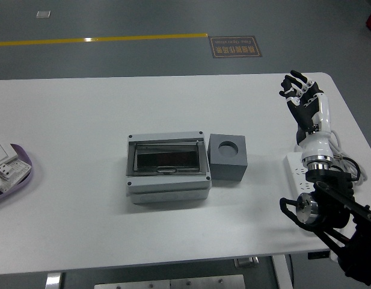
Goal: Pick up the cylinder from the cube,place it in the box,flap close box
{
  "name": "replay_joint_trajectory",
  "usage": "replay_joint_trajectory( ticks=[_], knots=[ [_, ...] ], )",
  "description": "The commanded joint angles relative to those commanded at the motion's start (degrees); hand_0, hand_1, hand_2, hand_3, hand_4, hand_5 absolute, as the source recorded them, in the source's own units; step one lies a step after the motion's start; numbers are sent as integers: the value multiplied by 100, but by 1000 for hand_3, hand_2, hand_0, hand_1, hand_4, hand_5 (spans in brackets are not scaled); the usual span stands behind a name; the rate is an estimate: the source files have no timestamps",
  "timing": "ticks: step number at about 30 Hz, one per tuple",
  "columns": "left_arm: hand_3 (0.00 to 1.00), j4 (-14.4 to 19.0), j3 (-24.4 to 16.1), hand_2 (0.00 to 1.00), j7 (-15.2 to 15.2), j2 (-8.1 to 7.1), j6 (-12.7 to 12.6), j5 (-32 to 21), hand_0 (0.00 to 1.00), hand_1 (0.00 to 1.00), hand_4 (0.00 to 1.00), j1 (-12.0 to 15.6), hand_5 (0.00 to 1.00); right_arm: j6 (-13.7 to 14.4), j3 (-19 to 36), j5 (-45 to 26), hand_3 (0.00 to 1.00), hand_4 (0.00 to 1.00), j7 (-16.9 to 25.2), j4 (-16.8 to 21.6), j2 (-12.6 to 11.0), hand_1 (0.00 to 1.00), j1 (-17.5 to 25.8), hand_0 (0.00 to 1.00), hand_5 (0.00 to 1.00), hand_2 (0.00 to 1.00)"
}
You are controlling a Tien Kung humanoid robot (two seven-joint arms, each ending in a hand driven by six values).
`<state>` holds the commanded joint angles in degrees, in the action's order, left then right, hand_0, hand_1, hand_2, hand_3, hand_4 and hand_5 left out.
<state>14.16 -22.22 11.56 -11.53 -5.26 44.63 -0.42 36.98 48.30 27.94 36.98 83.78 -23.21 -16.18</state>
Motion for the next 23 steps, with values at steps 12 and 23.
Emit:
replay_joint_trajectory(
  ticks=[12, 23],
  knots=[
    [597, 30, -50, 570, 32, -24, 41, 256, 522, 560, 700, -35, 229, 0, -9, -50, 639, 713, 0, 25, -33, 634, 81, 615, 331, 640],
    [597, 59, -247, 570, 111, -75, 118, 652, 523, 560, 703, -113, 228, 0, 165, -40, 640, 710, 0, 36, -55, 631, 164, 617, 334, 635]
  ],
)
